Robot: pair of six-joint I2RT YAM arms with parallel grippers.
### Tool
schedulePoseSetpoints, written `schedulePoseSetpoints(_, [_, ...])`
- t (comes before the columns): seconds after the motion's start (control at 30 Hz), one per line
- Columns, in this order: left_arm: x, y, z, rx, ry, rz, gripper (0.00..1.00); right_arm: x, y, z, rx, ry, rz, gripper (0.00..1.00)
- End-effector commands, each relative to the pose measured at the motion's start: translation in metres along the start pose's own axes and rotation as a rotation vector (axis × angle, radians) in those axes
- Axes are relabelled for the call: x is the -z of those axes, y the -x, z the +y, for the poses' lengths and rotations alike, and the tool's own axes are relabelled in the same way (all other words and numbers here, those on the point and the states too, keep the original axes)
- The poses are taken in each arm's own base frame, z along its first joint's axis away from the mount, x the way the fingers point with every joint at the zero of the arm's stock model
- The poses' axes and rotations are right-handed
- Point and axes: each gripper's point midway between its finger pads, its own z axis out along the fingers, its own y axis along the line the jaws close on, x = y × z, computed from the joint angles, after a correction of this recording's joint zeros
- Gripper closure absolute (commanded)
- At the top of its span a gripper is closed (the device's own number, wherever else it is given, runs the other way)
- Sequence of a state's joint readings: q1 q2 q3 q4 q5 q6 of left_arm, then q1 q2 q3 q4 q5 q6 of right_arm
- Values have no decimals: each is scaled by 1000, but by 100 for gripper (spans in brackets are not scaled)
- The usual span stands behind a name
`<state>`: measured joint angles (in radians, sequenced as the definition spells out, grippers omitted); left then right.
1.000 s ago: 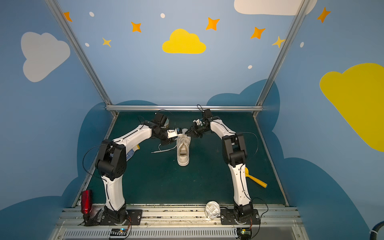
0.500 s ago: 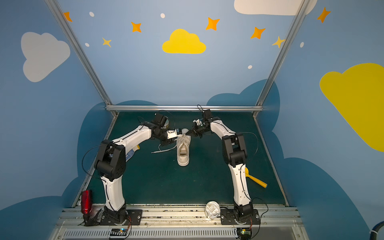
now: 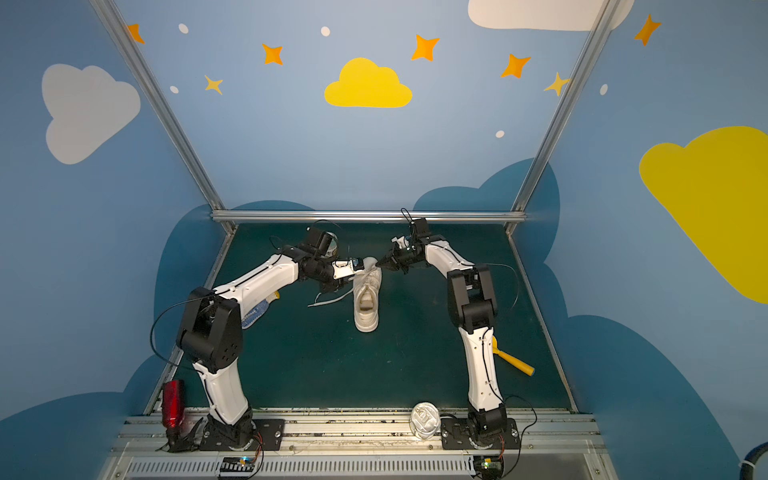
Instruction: Tie the shoes
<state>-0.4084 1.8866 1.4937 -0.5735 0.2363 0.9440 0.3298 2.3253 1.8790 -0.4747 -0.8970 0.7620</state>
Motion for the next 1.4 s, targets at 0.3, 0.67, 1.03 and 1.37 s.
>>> schedulePoseSetpoints(0.3, [11, -8, -7, -31, 34, 24, 97, 9, 5, 5, 5, -9, -29, 100])
schedulePoseSetpoints(0.67, [7, 3, -8, -135, 43, 0, 97, 7, 0, 7, 4, 4, -5, 100])
schedulePoseSetpoints(1.03, [4, 21, 2, -218, 49, -31, 97, 11, -5, 7, -9, 27, 4, 83])
schedulePoseSetpoints(1.37, [0, 32, 4, -276, 51, -49, 97, 30, -6, 10, -17, 68, -28, 66])
